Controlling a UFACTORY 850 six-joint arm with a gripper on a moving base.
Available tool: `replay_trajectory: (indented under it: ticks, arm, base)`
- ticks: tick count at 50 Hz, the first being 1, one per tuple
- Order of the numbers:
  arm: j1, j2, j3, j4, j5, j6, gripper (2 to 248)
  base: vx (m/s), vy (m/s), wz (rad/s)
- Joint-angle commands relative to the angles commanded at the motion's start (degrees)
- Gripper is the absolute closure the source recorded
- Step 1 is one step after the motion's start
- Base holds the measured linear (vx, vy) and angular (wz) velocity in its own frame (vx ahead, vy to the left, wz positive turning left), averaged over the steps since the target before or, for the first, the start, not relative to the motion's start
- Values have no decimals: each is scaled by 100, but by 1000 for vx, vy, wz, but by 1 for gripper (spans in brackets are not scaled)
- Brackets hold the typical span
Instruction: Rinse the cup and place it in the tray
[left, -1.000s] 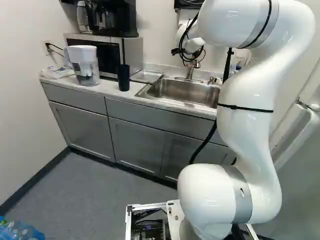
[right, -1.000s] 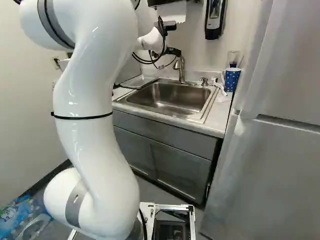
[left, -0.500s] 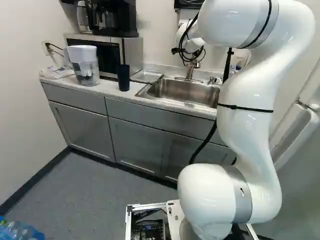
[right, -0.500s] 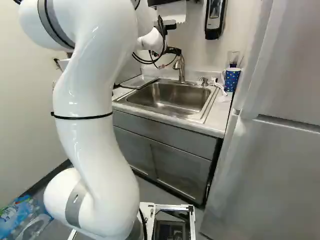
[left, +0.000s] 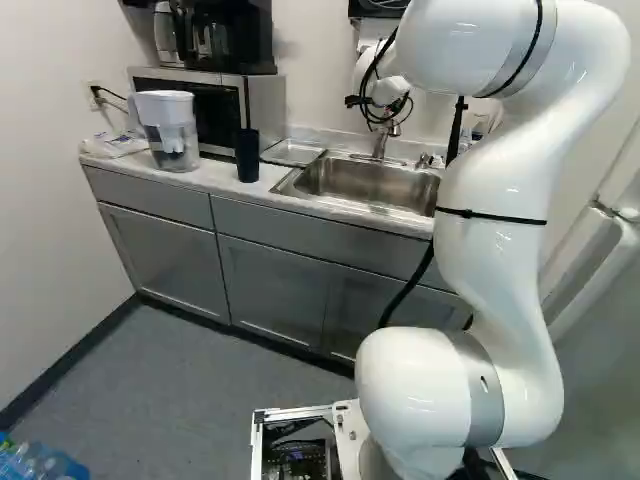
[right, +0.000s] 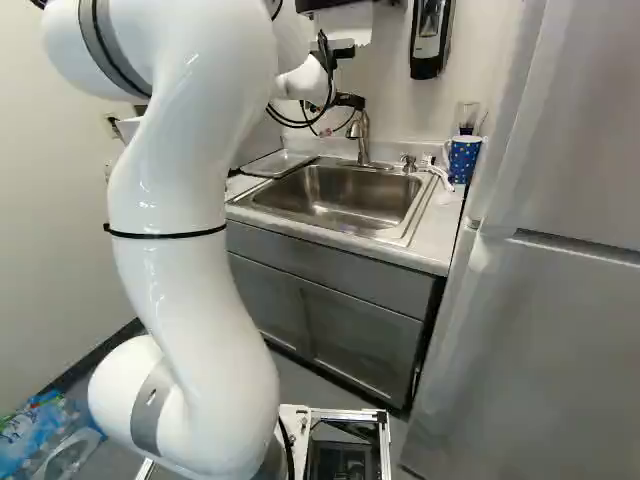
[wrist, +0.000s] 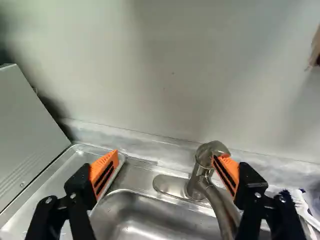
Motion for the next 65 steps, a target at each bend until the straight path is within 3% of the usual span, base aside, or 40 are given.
replay_trajectory:
  ticks: [65]
  arm:
    - [-21, -243, -293, 0, 230, 0, 3]
  base:
    - [0, 0, 0]
